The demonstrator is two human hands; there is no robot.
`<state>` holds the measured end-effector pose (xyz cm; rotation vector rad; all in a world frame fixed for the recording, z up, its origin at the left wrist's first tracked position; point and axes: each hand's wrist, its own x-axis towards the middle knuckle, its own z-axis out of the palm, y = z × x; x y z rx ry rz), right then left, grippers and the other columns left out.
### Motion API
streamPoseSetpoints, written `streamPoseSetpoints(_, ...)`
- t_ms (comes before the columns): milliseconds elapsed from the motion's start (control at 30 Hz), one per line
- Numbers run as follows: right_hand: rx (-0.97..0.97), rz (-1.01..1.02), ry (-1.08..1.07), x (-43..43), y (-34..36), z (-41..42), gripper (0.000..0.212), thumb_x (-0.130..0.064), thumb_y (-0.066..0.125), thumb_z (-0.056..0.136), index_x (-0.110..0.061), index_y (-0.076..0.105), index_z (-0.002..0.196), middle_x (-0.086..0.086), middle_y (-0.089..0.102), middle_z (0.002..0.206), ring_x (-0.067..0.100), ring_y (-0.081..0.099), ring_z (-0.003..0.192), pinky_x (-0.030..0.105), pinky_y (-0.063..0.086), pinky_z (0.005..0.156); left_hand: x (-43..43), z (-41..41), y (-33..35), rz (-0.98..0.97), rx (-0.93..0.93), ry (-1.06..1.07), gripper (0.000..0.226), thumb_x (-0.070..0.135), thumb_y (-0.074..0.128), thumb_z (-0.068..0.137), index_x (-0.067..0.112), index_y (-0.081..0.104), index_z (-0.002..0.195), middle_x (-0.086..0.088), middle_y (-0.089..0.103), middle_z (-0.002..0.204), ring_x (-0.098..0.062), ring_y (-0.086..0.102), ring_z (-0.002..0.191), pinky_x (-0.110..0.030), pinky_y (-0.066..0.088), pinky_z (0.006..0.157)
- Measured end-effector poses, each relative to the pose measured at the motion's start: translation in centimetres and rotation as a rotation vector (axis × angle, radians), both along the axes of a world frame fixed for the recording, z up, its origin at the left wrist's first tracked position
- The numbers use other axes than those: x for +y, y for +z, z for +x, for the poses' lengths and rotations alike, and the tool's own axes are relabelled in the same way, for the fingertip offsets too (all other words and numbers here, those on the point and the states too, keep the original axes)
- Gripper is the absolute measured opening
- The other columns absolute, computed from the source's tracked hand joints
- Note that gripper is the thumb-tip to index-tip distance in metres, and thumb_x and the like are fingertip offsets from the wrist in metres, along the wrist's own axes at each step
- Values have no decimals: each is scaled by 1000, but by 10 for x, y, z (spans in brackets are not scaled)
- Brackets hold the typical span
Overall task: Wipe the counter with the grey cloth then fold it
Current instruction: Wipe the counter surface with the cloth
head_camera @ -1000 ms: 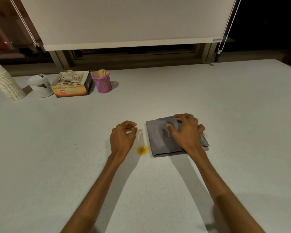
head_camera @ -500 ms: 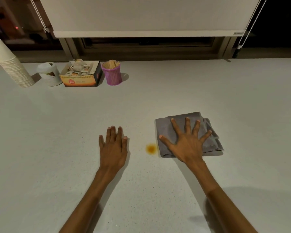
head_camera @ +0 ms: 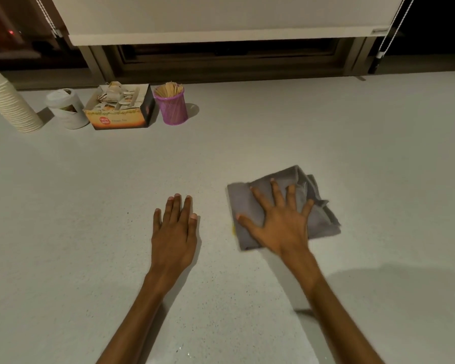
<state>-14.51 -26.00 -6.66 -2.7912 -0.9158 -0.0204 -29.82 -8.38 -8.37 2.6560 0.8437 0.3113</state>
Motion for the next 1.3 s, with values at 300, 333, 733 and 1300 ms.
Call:
streamPoseSetpoints(300,182,-65,16,46,12,40,92,-91,21,72,-50,-1,151,3,-7,165,37,-17,148,81,-7,101,3,-3,7,-55,28,-46,55,40,10,101,23,5,153,-1,2,163,-12,-7,150,-41,-4,124)
streamPoseSetpoints(333,217,-74,-1,60,17,52,92,-91,22,72,-49,0,151,3,-9,165,37,-19,148,81,-8,100,3,-4,8,-54,37,-53,54,38,12,101,22,4,153,-2,1,163,-12,-8,150,-41,-5,124)
streamPoseSetpoints(733,11,1,44,-25,-13,-96,79,-87,18,81,-50,9,151,-1,7,165,36,6,150,77,-2,104,2,-2,3,26,20,-39,53,31,15,102,18,7,153,-6,6,163,-17,-1,151,-42,-3,124)
streamPoseSetpoints(1300,33,-19,17,34,-9,-3,84,-90,7,75,-52,6,150,-3,1,165,32,-6,151,79,-11,101,-4,-2,6,34,23,0,53,31,16,103,19,9,153,-5,7,163,-17,0,151,-43,-2,124)
